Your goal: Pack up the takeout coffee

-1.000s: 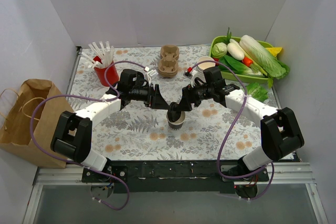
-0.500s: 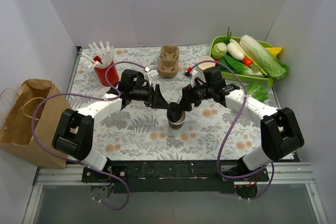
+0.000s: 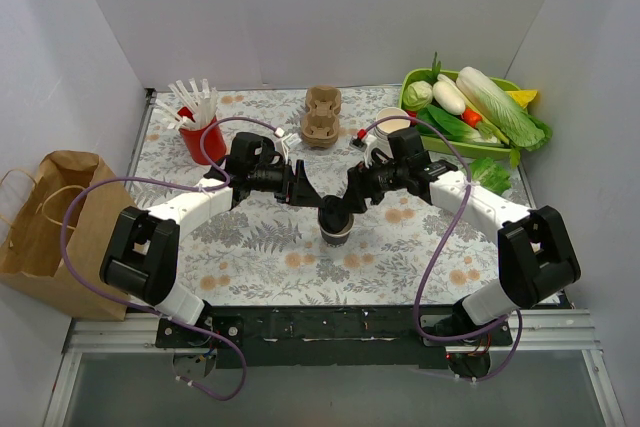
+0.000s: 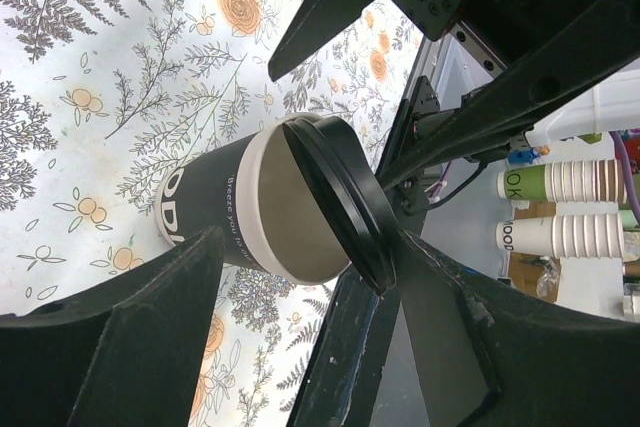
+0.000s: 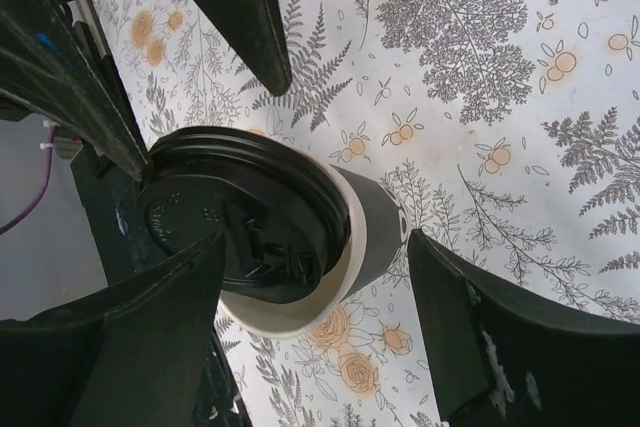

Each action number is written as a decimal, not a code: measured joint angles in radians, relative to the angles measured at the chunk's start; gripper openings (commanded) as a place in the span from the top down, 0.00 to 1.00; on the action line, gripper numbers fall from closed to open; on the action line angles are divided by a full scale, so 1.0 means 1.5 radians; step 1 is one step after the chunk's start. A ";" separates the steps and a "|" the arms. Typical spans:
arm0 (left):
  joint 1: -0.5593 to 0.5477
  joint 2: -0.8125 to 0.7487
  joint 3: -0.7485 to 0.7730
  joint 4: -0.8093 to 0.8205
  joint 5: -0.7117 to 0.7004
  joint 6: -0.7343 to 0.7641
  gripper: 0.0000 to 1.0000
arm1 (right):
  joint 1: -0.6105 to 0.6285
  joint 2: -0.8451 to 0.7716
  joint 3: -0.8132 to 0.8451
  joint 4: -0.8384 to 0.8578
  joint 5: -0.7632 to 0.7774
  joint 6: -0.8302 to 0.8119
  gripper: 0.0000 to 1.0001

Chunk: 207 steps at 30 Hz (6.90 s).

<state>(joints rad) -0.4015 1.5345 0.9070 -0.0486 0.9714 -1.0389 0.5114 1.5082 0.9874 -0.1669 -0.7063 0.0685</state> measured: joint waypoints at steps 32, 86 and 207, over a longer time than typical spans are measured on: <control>0.000 0.000 -0.002 -0.015 -0.003 0.010 0.34 | 0.000 -0.058 -0.012 -0.184 -0.053 -0.362 0.04; 0.000 0.041 -0.033 -0.026 -0.009 0.037 0.34 | 0.010 -0.030 -0.036 -0.144 -0.087 -0.402 0.08; -0.027 0.156 -0.133 0.355 0.100 -0.284 0.19 | -0.064 0.171 -0.074 0.193 -0.363 -0.031 0.25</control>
<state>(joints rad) -0.4416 1.7683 0.7074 0.4839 1.1210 -1.4643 0.4156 1.7649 0.8761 0.1223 -1.2510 0.0219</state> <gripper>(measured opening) 0.813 0.748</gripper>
